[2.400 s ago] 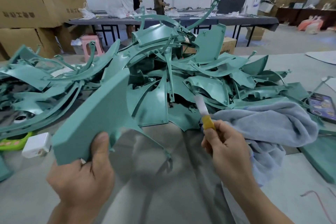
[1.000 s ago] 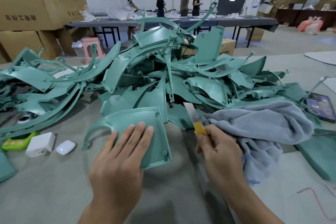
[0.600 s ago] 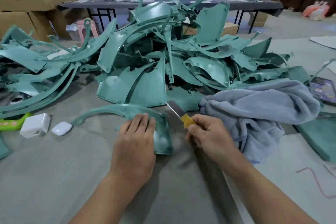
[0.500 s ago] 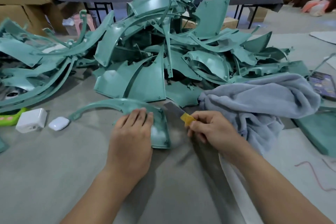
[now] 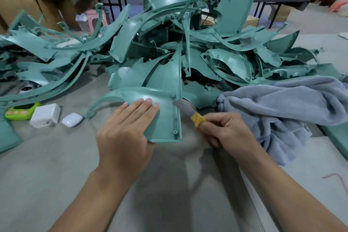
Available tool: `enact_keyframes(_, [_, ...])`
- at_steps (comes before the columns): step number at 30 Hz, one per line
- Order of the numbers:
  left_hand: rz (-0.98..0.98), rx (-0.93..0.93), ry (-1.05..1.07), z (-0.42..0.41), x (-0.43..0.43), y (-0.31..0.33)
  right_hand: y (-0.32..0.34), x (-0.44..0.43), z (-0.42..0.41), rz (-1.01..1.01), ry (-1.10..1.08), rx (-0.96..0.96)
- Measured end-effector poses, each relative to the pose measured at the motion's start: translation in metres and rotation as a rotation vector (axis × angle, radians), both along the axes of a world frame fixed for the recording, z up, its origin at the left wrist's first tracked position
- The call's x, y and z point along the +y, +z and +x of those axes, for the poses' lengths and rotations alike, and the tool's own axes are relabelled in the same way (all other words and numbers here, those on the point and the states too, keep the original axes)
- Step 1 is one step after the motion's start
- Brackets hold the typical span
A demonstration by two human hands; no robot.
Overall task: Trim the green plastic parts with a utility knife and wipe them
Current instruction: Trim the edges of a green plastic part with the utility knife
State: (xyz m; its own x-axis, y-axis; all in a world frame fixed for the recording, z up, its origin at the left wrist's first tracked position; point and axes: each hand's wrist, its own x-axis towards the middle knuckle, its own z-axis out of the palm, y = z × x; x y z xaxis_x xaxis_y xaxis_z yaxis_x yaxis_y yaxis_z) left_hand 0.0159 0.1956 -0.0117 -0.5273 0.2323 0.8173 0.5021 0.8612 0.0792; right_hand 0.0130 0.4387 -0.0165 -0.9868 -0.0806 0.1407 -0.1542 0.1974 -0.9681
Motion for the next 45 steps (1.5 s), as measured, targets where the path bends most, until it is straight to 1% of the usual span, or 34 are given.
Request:
enact_keyframes(2, [-0.029,0.040,-0.028,0.001,0.002,0.001,-0.001,0.000,-0.007,0.039,-0.186,0.012])
enact_keyframes(3, [-0.042,0.049,-0.035,0.001,0.005,0.000,-0.001,0.001,-0.009,-0.004,-0.230,0.008])
enact_keyframes(4, [-0.048,0.049,-0.037,0.001,0.007,0.000,0.001,0.003,-0.008,-0.085,-0.212,-0.005])
enact_keyframes(5, [-0.045,0.045,-0.038,0.001,0.010,-0.001,0.003,0.006,-0.005,-0.152,-0.135,-0.030])
enact_keyframes(6, [-0.039,0.043,-0.037,0.001,0.011,-0.001,0.007,0.008,-0.001,-0.175,-0.010,-0.062])
enact_keyframes(8, [-0.025,0.051,-0.036,0.000,0.011,-0.002,0.012,0.009,0.007,-0.126,0.206,-0.119])
enact_keyframes(9, [-0.023,0.058,-0.037,-0.001,0.011,-0.003,0.012,0.008,0.008,-0.104,0.231,-0.127])
enact_keyframes(10, [-0.023,0.067,-0.037,0.000,0.010,-0.004,0.010,0.007,0.006,-0.093,0.178,-0.131])
enact_keyframes(13, [-0.023,0.103,-0.038,0.000,0.009,-0.006,0.003,0.006,-0.004,-0.054,-0.141,-0.137])
enact_keyframes(14, [-0.022,0.109,-0.037,-0.001,0.009,-0.006,0.002,0.006,-0.006,-0.082,-0.173,-0.125])
enact_keyframes(15, [-0.015,0.113,-0.035,-0.001,0.010,-0.006,0.002,0.007,-0.006,-0.147,-0.141,-0.101])
enact_keyframes(17, [0.007,0.128,-0.039,-0.002,0.009,-0.005,0.002,0.010,-0.002,-0.266,0.073,-0.075])
enact_keyframes(18, [0.017,0.136,-0.043,-0.002,0.010,-0.004,0.003,0.008,0.001,-0.266,0.178,-0.074])
enact_keyframes(19, [0.021,0.141,-0.048,-0.001,0.010,-0.004,0.002,0.006,0.004,-0.228,0.231,-0.070])
enact_keyframes(20, [0.020,0.145,-0.051,-0.001,0.011,-0.003,-0.002,0.003,0.002,-0.184,0.208,-0.065])
enact_keyframes(21, [0.017,0.149,-0.051,-0.001,0.011,-0.002,-0.005,0.001,-0.002,-0.160,0.126,-0.061])
enact_keyframes(23, [0.015,0.152,-0.046,-0.001,0.011,-0.001,-0.008,0.002,-0.008,-0.177,-0.056,-0.050])
enact_keyframes(24, [0.016,0.152,-0.045,-0.001,0.012,0.000,-0.008,0.005,-0.009,-0.215,-0.071,-0.036])
enact_keyframes(26, [0.020,0.150,-0.049,-0.001,0.012,0.000,-0.005,0.009,-0.007,-0.302,0.069,-0.026])
enact_keyframes(27, [0.024,0.147,-0.051,-0.001,0.013,-0.001,-0.004,0.009,-0.005,-0.301,0.156,-0.032])
enact_keyframes(28, [0.029,0.146,-0.051,-0.001,0.012,-0.001,-0.005,0.006,-0.003,-0.259,0.198,-0.040])
enact_keyframes(29, [0.034,0.148,-0.048,0.000,0.012,0.000,-0.008,0.002,-0.003,-0.212,0.175,-0.051])
enact_keyframes(30, [0.038,0.153,-0.043,0.000,0.012,0.000,-0.010,-0.001,-0.006,-0.196,0.103,-0.059])
enact_keyframes(32, [0.045,0.161,-0.034,0.000,0.011,0.001,-0.010,0.001,-0.010,-0.240,-0.030,-0.058])
enact_keyframes(33, [0.050,0.164,-0.033,0.000,0.012,0.001,-0.008,0.003,-0.009,-0.274,-0.025,-0.052])
enact_keyframes(34, [0.054,0.165,-0.035,0.000,0.012,0.001,-0.006,0.006,-0.008,-0.299,0.032,-0.047])
enact_keyframes(36, [0.055,0.165,-0.042,0.000,0.012,0.001,-0.005,0.007,-0.003,-0.265,0.138,-0.054])
enact_keyframes(38, [0.054,0.171,-0.039,0.000,0.012,0.002,-0.009,0.003,-0.003,-0.161,0.049,-0.061])
enact_keyframes(39, [0.055,0.173,-0.035,0.000,0.011,0.002,-0.010,0.004,-0.004,-0.151,-0.011,-0.062])
enact_keyframes(40, [0.057,0.172,-0.034,0.000,0.011,0.002,-0.010,0.006,-0.004,-0.175,-0.026,-0.064])
enact_keyframes(42, [0.066,0.167,-0.036,0.000,0.012,0.003,-0.007,0.007,-0.002,-0.245,0.082,-0.078])
enact_keyframes(43, [0.069,0.162,-0.037,0.000,0.012,0.003,-0.006,0.006,0.000,-0.233,0.124,-0.084])
enact_keyframes(44, [0.072,0.158,-0.036,0.001,0.012,0.003,-0.009,0.004,0.000,-0.190,0.107,-0.083])
enact_keyframes(45, [0.074,0.157,-0.032,0.001,0.012,0.003,-0.011,0.002,-0.002,-0.137,0.039,-0.071])
